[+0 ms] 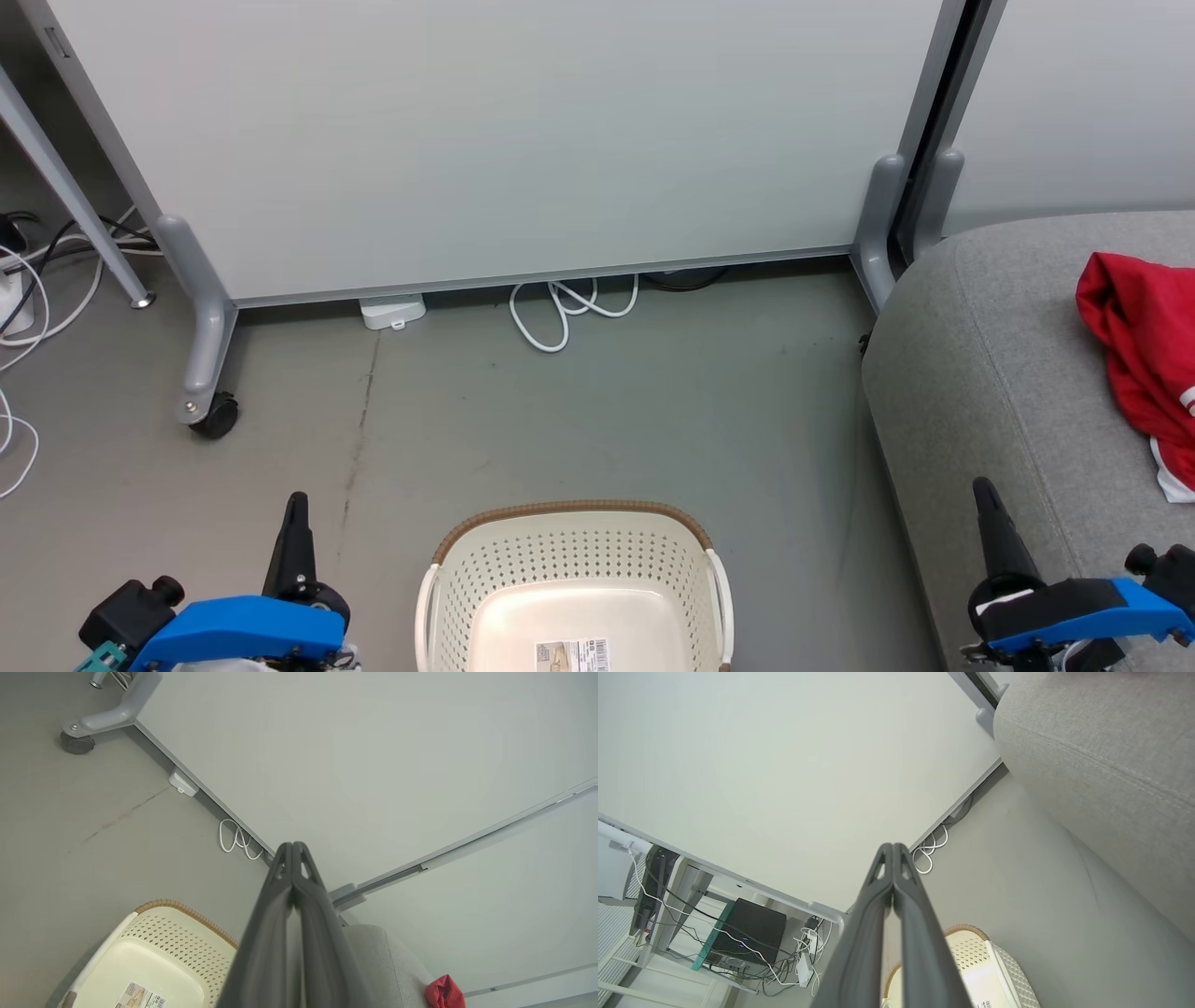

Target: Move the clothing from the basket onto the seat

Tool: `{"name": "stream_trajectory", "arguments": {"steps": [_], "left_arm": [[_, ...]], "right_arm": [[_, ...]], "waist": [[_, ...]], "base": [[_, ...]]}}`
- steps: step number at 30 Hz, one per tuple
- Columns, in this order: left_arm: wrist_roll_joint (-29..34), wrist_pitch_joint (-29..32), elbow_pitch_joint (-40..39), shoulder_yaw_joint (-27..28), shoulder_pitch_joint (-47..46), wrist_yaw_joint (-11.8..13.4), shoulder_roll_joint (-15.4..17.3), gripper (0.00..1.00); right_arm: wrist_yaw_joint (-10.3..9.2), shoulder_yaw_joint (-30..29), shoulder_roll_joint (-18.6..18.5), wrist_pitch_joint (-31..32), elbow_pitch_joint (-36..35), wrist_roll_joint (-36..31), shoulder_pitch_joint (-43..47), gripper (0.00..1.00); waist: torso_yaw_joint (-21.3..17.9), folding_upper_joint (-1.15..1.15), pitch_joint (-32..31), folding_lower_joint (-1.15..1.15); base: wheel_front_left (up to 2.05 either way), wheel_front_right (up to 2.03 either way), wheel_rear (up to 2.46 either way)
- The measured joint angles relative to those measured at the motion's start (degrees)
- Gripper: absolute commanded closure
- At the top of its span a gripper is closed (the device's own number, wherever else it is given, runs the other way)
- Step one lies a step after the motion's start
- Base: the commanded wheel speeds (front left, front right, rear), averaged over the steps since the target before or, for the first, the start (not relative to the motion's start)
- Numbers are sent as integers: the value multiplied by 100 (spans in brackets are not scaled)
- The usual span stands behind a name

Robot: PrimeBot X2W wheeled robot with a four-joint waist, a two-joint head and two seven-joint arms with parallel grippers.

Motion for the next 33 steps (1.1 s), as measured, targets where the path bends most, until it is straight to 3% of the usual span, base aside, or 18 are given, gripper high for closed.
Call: {"name": "stream_trajectory", "arguments": {"steps": [33], "left_arm": [[-1794,509,-281,301,-185,42,-4,100]], "right_arm": [[0,-53,-5,404,-123,2036,-193,100]], "waist": [[-52,0,-3,0]], "base": [[0,0,0]]}}
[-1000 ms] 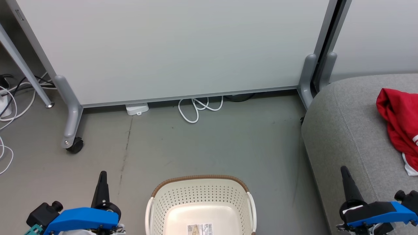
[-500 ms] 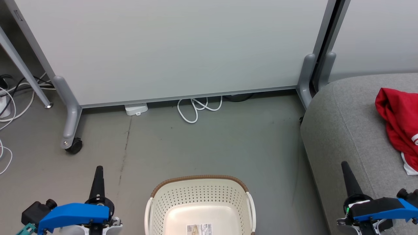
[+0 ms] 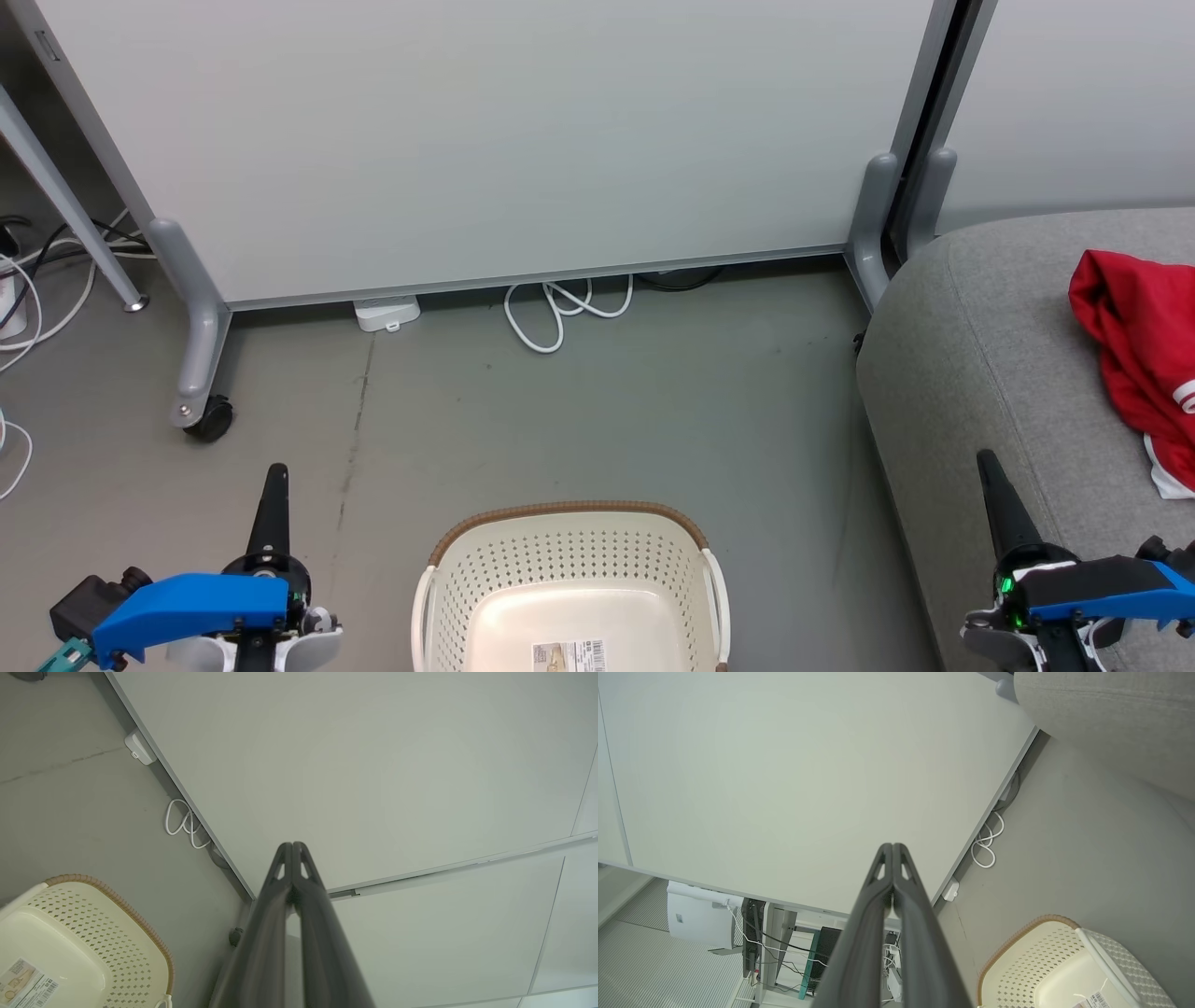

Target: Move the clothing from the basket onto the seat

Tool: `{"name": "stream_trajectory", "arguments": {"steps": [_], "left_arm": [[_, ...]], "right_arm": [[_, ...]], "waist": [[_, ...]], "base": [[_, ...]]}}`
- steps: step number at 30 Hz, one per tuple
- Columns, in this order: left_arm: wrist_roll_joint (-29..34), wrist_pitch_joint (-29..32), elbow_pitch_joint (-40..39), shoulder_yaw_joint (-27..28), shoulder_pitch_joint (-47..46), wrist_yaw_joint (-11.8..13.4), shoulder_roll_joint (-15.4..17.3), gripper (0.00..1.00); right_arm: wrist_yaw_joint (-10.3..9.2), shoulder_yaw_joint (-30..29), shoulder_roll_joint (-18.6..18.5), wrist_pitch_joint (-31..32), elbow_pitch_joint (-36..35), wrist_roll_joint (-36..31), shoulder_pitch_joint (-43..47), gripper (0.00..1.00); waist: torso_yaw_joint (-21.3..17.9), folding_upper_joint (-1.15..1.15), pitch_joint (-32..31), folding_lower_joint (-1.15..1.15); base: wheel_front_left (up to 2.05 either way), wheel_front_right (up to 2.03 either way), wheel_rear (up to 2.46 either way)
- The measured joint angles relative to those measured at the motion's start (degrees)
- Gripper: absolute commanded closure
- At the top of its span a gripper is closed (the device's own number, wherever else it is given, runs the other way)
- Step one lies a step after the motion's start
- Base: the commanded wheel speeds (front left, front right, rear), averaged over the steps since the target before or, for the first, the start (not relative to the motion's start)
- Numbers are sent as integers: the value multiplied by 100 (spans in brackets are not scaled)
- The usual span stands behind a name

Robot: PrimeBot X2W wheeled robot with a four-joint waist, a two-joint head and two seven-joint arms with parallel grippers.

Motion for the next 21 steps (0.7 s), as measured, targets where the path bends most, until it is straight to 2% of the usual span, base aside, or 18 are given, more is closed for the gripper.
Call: {"name": "stream_trajectory", "arguments": {"steps": [21], "left_arm": [[-898,245,-141,159,-107,16,-3,100]], "right_arm": [[0,-29,-3,203,-58,1028,-70,100]], "waist": [[-33,0,-2,0]], "base": [[0,0,0]]}}
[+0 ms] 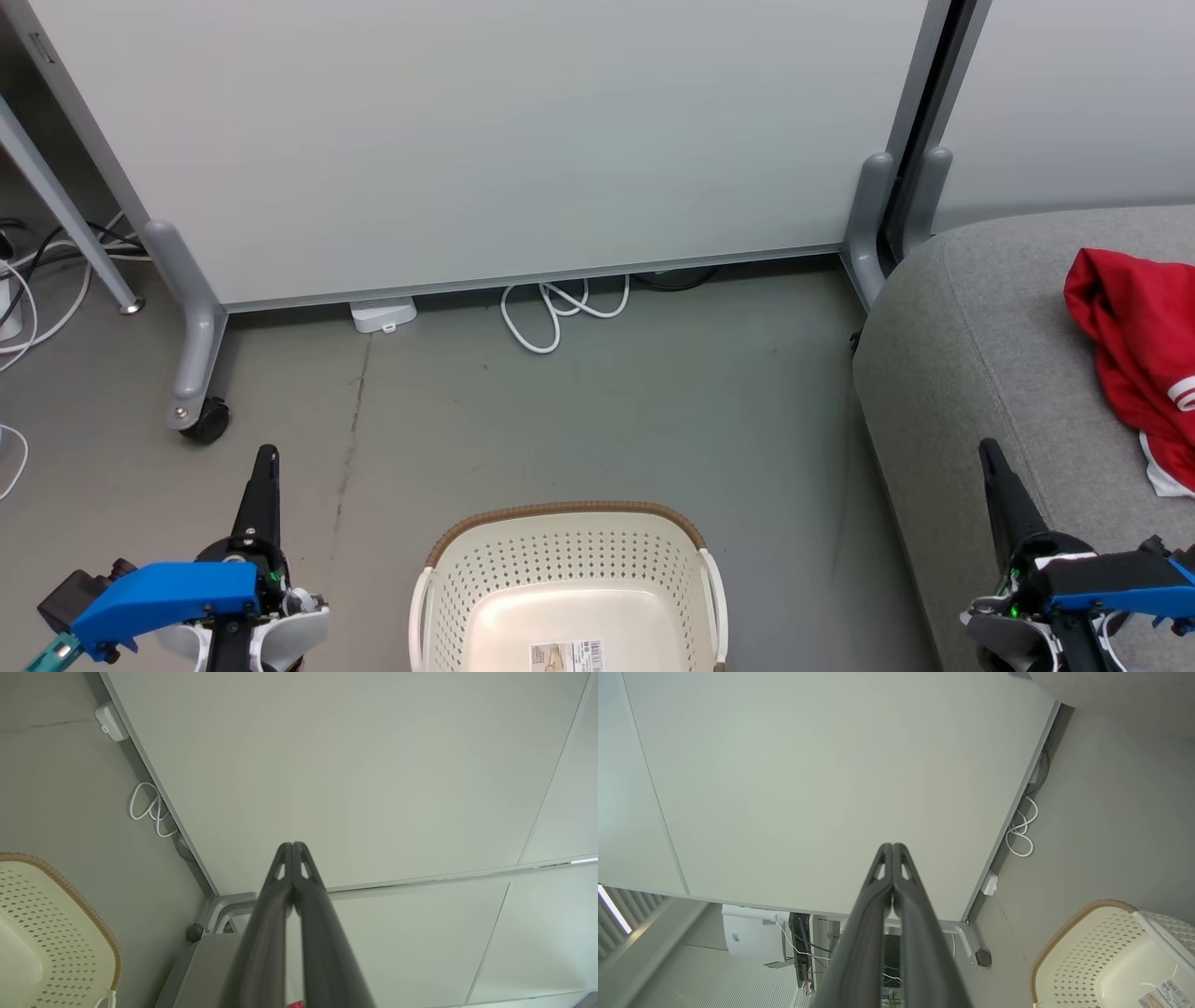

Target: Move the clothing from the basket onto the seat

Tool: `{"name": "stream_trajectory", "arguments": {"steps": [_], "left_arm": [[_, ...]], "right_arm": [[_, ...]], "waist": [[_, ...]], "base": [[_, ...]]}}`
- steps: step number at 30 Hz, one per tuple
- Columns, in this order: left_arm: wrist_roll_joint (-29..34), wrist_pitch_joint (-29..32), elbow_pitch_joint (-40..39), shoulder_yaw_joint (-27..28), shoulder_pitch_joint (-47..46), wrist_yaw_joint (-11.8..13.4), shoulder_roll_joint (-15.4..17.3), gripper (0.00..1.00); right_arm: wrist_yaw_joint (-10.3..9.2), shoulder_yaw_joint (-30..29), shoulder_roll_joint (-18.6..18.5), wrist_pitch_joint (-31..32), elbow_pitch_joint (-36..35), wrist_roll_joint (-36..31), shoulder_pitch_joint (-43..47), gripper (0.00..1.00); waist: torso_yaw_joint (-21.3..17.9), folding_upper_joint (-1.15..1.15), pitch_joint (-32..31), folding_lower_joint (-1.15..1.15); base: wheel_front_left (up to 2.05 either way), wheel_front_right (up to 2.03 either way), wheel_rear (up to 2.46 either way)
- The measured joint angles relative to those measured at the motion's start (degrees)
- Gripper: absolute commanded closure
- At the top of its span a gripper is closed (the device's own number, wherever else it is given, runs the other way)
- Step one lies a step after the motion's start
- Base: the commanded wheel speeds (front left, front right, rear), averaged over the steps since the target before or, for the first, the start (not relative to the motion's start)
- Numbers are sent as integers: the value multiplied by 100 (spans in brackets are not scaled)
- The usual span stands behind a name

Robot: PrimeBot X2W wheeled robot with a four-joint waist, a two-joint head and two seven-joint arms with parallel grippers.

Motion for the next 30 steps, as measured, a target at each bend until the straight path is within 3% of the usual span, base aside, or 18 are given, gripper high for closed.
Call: {"name": "stream_trajectory", "arguments": {"steps": [23,30], "left_arm": [[-833,236,-129,152,-93,16,-2,100],[-845,237,-132,153,-99,16,-2,100]], "right_arm": [[0,-25,-5,196,-60,953,-88,100],[0,-27,-5,198,-62,973,-90,100]], "waist": [[-36,0,-2,0],[-37,0,-2,0]], "base": [[0,0,0],[0,0,0]]}}
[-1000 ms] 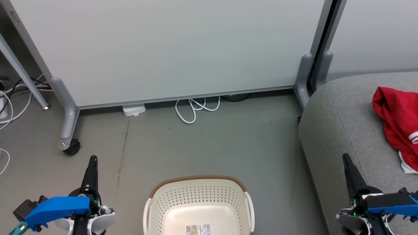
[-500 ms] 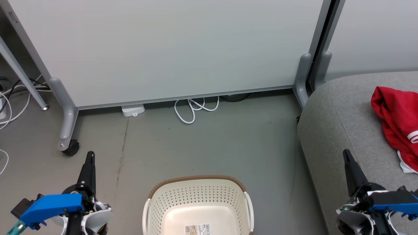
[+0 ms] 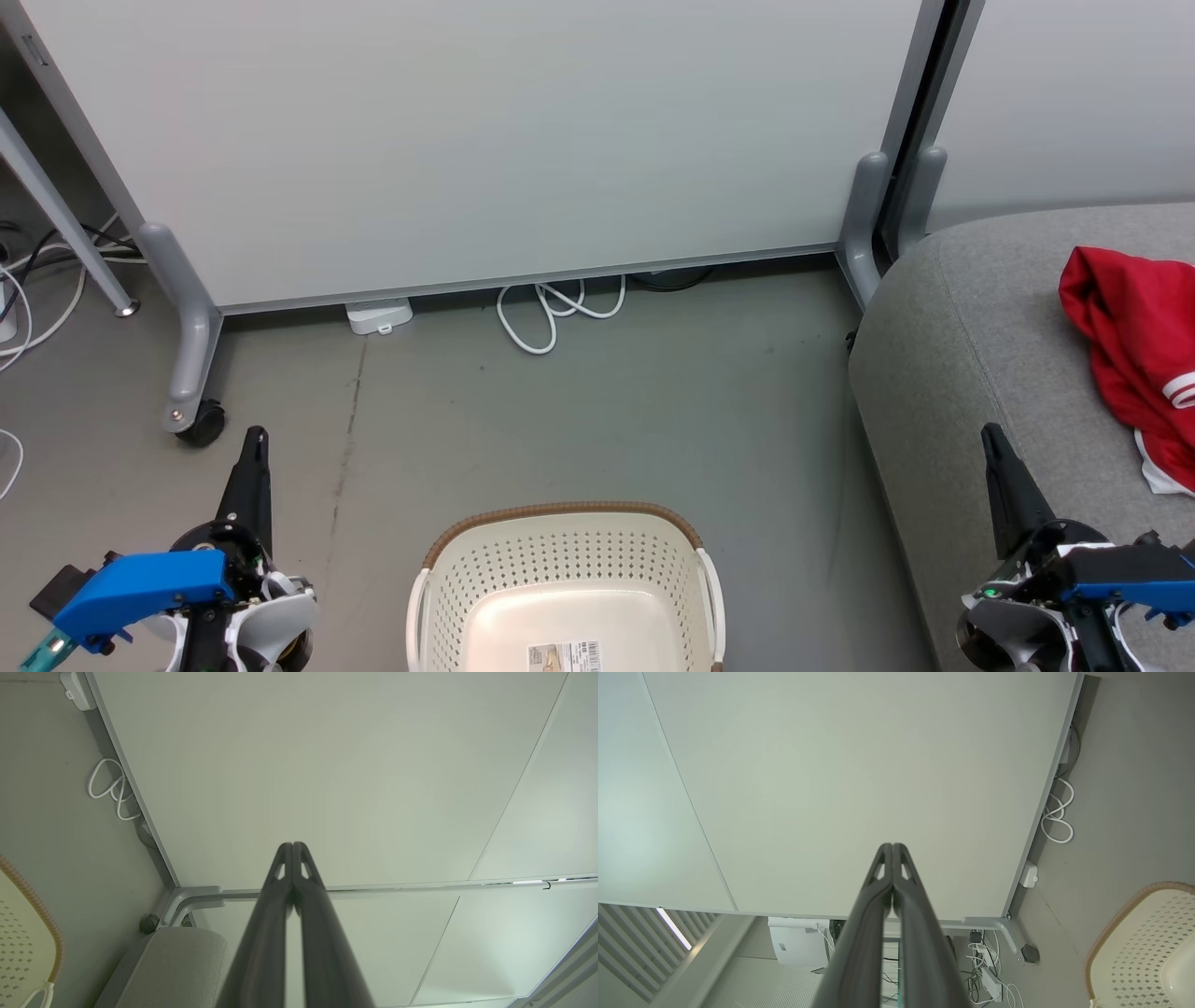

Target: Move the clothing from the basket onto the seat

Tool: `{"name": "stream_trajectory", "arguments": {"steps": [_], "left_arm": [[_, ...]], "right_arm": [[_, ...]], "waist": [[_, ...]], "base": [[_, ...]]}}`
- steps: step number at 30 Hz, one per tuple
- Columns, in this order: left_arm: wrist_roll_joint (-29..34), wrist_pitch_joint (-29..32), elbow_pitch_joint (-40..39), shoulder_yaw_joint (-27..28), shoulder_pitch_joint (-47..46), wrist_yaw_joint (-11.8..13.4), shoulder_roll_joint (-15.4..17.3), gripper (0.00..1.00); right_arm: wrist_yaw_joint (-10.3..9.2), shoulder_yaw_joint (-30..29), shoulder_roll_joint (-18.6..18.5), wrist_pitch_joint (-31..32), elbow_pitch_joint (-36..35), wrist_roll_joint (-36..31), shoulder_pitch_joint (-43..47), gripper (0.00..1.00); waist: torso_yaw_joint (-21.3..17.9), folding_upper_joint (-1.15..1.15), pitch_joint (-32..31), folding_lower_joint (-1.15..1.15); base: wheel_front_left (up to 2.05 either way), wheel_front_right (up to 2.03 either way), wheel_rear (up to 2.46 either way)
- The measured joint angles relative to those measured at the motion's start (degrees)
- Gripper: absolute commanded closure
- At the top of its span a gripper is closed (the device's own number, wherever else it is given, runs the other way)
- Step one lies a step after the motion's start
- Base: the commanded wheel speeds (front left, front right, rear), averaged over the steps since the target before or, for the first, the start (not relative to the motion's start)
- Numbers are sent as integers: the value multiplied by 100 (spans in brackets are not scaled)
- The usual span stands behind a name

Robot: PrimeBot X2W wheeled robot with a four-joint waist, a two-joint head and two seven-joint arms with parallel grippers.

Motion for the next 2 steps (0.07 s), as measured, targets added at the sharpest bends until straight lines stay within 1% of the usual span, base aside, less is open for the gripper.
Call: {"name": "stream_trajectory", "arguments": {"steps": [2], "left_arm": [[0,0,0,1,-1,0,0,100]], "right_arm": [[0,0,0,0,0,0,0,100]], "waist": [[0,0,0,0]], "base": [[0,0,0]]}}
